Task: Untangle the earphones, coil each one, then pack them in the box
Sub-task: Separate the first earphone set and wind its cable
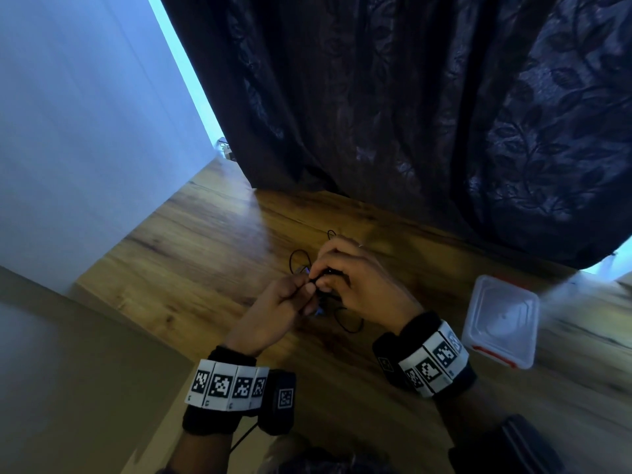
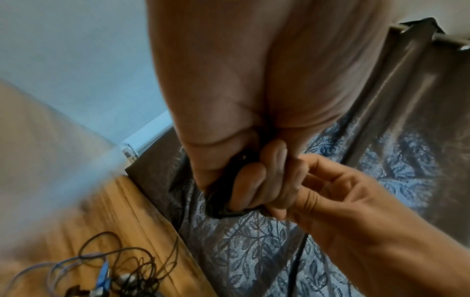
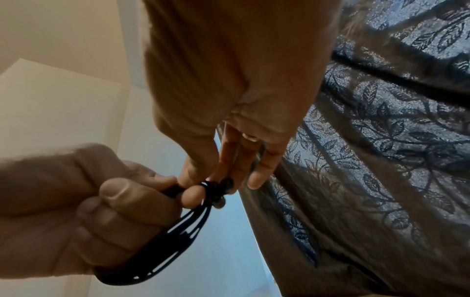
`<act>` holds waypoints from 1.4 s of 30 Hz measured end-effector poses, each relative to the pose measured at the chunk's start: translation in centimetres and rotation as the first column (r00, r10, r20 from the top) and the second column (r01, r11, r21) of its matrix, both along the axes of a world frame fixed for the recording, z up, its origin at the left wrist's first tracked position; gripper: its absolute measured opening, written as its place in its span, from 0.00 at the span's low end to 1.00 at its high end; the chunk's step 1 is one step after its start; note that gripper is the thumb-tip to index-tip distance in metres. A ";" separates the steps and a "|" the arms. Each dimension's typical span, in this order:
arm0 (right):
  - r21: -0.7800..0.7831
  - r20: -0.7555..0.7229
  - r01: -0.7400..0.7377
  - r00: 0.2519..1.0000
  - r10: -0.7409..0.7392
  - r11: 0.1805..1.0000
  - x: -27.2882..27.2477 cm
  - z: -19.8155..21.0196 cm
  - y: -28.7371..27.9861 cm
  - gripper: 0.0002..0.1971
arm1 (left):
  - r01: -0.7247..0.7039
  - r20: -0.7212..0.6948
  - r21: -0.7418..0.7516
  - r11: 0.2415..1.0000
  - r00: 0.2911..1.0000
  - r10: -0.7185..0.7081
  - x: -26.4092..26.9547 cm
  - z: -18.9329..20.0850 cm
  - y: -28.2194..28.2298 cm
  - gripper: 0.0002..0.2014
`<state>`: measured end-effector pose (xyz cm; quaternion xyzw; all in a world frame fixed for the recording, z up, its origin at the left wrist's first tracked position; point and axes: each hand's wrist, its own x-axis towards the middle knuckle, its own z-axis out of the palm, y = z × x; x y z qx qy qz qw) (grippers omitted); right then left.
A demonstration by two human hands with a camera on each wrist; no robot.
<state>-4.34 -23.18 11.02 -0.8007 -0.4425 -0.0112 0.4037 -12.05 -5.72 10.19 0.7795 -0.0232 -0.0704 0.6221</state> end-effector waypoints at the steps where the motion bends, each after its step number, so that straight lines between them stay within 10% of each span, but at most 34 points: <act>1: 0.023 -0.023 -0.017 1.000 0.017 1.000 -0.1 0.0 0.0 0.06 | -0.003 -0.024 -0.040 0.999 1.000 0.002 -0.1 0.1 -0.1 0.13; 7: 0.002 -0.342 -0.049 0.939 0.047 0.999 -0.1 0.3 -0.6 0.07 | 0.020 -0.146 -0.115 0.993 0.989 -0.037 -0.3 0.2 0.1 0.13; 17: -0.023 -0.316 0.041 0.948 -0.046 0.999 0.2 -1.1 0.0 0.05 | -0.223 -0.196 -0.243 0.944 0.965 0.177 -0.3 -0.1 -0.5 0.10; 28: 0.038 -0.338 0.149 0.932 -0.128 0.988 -0.3 -0.1 1.2 0.05 | -0.225 0.149 0.342 0.913 0.972 0.183 0.2 -0.1 -0.8 0.18; 34: 0.025 -0.431 0.146 0.894 -0.121 0.989 -0.9 0.0 1.3 0.04 | -0.211 -0.117 -0.019 0.977 0.971 0.207 -0.6 1.6 -1.7 0.17; 42: 0.001 -0.373 0.205 0.908 -0.190 0.979 -2.2 0.5 1.2 0.10 | -0.282 -0.163 -0.074 0.956 0.950 0.268 -1.4 1.5 -2.3 0.18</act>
